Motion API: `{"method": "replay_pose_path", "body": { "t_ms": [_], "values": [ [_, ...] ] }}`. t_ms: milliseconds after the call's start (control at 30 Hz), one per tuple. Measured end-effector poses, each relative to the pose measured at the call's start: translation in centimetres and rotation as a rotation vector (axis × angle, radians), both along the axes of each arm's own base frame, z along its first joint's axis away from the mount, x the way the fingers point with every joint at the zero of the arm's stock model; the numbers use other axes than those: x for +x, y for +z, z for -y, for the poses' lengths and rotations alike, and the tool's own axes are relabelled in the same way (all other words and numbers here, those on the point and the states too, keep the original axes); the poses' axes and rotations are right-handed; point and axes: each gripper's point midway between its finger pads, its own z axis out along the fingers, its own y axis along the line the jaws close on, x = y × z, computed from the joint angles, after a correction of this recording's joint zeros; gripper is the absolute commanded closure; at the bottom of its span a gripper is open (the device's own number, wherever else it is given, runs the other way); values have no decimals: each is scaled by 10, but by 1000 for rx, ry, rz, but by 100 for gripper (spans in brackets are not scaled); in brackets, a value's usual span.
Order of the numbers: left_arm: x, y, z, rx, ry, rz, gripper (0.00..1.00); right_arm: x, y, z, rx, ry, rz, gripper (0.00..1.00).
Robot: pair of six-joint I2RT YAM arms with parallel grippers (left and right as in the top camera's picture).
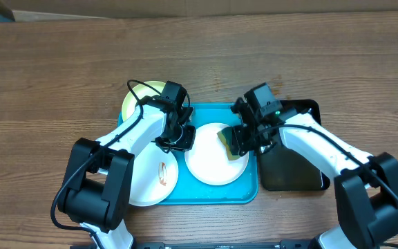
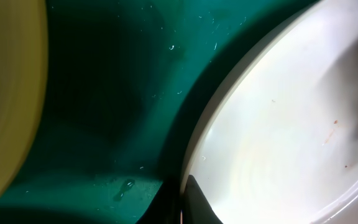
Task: Clean dirty plates on tray and stack at the side
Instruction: 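Scrub the pink-white plate with the sponge while the left gripper holds it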
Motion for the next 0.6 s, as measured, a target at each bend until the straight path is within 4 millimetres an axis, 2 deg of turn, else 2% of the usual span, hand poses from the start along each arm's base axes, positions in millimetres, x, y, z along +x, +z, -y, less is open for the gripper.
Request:
{"method": "replay_pose_path", "body": {
  "t_ms": [300,600],
  "values": [
    [0,0,0,0,0,0,96,4,-22,-1,20,-29,35,96],
    [0,0,-1,5,1,2,96,11,-20,-17,109,-37,40,96]
  ]
}}
